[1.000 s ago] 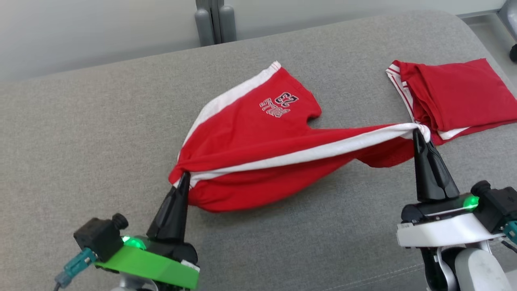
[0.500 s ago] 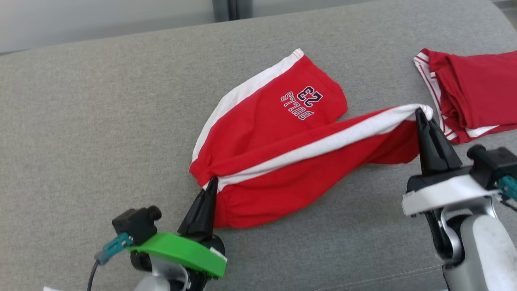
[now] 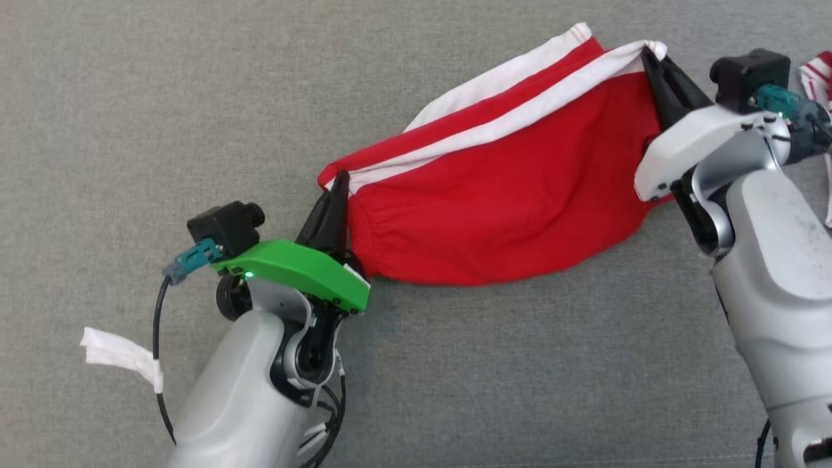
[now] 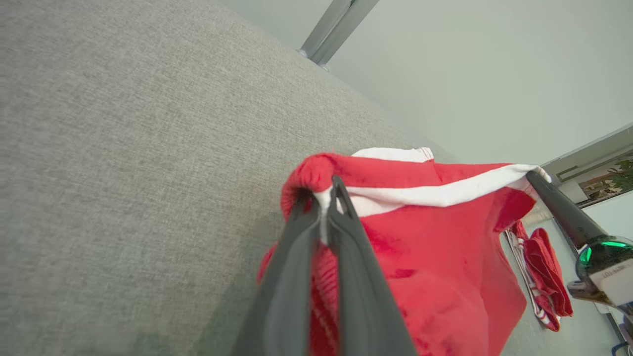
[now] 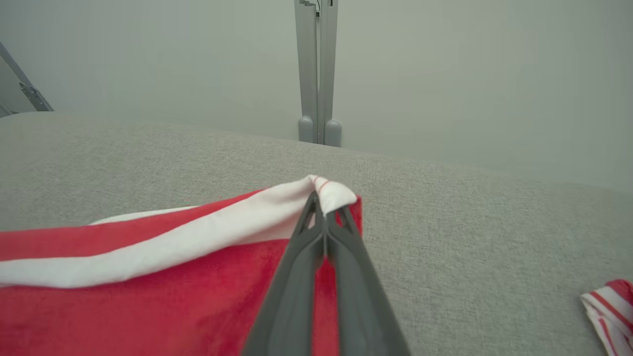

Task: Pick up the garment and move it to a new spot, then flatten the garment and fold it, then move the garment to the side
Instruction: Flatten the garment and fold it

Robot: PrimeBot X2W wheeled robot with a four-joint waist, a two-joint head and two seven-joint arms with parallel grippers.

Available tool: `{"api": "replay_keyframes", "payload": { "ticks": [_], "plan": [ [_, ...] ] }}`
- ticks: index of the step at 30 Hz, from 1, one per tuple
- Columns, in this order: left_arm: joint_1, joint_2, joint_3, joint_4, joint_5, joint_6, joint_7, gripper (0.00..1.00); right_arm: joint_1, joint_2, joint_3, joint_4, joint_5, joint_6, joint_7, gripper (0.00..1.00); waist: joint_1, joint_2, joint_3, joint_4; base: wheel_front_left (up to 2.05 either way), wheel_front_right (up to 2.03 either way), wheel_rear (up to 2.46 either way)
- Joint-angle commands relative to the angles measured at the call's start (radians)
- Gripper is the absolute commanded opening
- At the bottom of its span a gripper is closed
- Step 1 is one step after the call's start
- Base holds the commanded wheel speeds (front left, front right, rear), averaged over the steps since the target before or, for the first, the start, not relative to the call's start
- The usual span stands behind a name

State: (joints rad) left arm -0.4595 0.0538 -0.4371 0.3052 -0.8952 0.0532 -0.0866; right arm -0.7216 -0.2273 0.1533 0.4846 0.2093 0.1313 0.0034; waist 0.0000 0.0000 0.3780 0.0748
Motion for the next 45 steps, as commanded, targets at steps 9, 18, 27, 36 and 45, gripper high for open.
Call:
{"api": "replay_keyframes", "payload": {
  "ticks": [9, 18, 27, 36, 45],
  "plan": [
    [-0.126, -0.002, -0.053, 0.102, -0.087, -0.006, -0.059, 0.00, -0.229, -0.037, 0.067, 0.284, 0.020, -0.001, -0.021, 0.00, 0.0000, 0.0000, 0.100, 0.093, 0.00, 0.00, 0.00],
    [-0.169, -0.001, -0.112, 0.146, -0.134, 0.015, -0.126, 1.00, -0.340, -0.048, 0.109, 0.449, 0.036, -0.001, -0.090, 1.00, 0.0000, 0.0000, 0.104, 0.109, 0.00, 0.00, 0.00],
    [-0.073, 0.074, -0.126, 0.061, -0.028, 0.037, -0.169, 1.00, -0.375, -0.055, 0.163, 0.566, 0.068, -0.001, -0.157, 1.00, 0.0000, 0.0000, 0.047, 0.116, 0.00, 0.00, 0.00],
    [0.099, 0.170, -0.089, -0.127, 0.084, 0.069, -0.178, 1.00, -0.307, -0.105, 0.245, 0.631, 0.153, -0.001, -0.050, 1.00, 0.0000, 0.0000, -0.049, 0.129, 0.00, 0.00, 0.00],
    [0.259, 0.186, -0.026, -0.242, 0.160, 0.114, -0.179, 1.00, -0.208, -0.156, 0.335, 0.587, 0.339, -0.001, 0.160, 1.00, 0.0000, 0.0000, -0.084, 0.151, 0.00, 0.00, 0.00]
  ]
}}
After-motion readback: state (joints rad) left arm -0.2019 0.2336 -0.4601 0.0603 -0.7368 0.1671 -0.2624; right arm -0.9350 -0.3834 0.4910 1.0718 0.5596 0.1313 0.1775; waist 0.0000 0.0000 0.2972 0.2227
